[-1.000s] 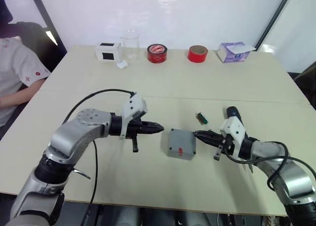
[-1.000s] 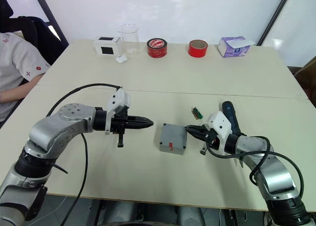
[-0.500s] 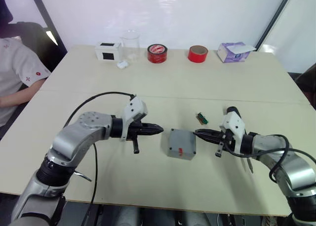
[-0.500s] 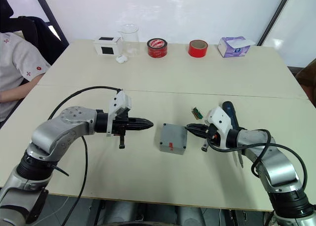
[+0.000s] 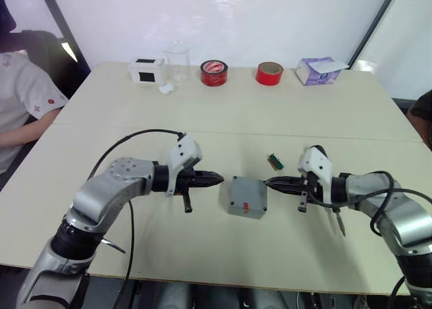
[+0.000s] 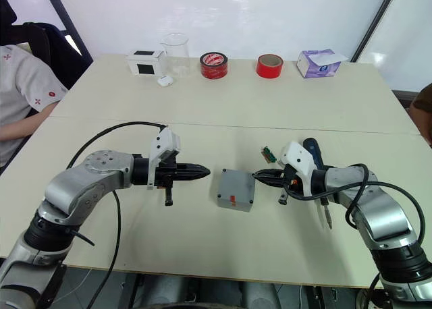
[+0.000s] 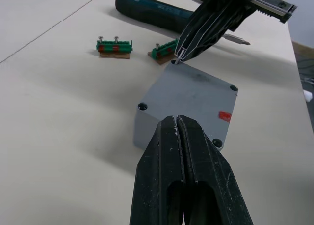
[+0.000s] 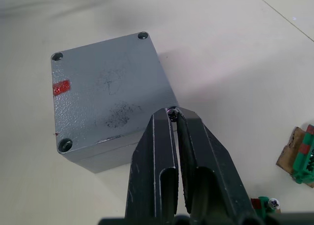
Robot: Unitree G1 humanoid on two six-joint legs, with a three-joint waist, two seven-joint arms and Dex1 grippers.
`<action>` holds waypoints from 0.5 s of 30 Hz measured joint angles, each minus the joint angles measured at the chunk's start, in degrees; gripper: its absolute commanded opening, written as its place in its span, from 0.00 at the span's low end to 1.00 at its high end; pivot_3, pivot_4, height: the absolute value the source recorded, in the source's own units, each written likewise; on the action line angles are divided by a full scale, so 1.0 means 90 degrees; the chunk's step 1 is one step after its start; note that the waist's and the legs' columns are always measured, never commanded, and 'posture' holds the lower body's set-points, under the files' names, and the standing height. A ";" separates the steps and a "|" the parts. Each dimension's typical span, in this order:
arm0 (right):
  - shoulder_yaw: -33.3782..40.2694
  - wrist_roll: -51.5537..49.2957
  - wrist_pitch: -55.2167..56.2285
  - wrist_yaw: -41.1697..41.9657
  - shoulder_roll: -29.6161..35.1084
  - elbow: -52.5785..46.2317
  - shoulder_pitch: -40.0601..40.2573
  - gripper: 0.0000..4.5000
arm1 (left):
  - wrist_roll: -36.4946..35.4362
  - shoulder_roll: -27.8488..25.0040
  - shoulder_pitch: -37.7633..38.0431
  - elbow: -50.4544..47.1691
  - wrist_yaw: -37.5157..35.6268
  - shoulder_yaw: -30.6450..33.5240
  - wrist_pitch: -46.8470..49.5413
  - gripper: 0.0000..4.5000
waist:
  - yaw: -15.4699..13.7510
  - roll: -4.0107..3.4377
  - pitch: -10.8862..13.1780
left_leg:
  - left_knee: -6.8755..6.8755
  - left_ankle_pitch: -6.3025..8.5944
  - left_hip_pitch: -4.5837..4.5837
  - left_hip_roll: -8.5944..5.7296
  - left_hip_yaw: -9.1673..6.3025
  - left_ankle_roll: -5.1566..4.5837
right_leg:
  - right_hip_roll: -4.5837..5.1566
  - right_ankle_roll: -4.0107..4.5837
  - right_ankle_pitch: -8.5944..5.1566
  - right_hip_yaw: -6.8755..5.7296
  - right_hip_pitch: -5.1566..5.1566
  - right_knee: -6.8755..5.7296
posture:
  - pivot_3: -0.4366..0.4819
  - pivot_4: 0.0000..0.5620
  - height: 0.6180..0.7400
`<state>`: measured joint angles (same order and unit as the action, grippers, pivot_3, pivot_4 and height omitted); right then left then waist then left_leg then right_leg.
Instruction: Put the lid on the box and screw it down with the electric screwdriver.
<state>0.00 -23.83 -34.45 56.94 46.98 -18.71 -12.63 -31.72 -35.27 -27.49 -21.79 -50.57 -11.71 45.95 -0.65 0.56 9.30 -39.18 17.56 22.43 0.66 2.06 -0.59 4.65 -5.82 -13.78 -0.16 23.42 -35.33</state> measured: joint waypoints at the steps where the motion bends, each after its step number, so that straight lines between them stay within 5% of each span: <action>1: -0.0029 0.0002 -0.0011 0.0030 0.0036 0.0011 -0.0038 0.03 | 0.0000 0.0001 0.0007 -0.0033 0.0015 0.0000 0.0000 0.00 | 0.0000 0.0000 0.0000 | 0.0000 0.0000 0.0000 0.0000 0.0000 0.0000 | 0.0000 0.0000 0.0000 0.0000 0.0000 0.0000 | 0.48 0.27 1.00; 8: -0.0192 0.0016 -0.0038 0.0231 0.0183 0.0139 -0.0295 0.03 | -0.0006 0.0069 0.0090 -0.0106 0.0123 0.0001 0.0000 0.00 | 0.0001 0.0000 0.0000 | 0.0000 0.0000 0.0000 0.0001 0.0000 0.0000 | 0.0000 -0.0002 0.0001 0.0000 0.0000 0.0000 | 0.48 0.27 1.00; 15: -0.0316 0.0042 -0.0090 0.0340 0.0218 0.0176 -0.0398 0.54 | -0.0009 0.0134 0.0100 -0.0107 0.0228 0.0002 0.0000 0.00 | -0.0002 0.0000 0.0000 | 0.0000 0.0000 0.0000 0.0001 0.0000 0.0000 | 0.0001 -0.0001 0.0001 0.0000 0.0000 0.0000 | 0.48 0.27 1.00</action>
<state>-2.84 -23.45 -35.25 60.00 48.94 -17.13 -16.21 -31.80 -34.06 -26.59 -22.75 -48.52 -11.70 45.95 -0.66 0.56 9.30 -39.18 17.56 22.43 0.67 2.06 -0.59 4.65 -5.83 -13.77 -0.16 23.42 -35.33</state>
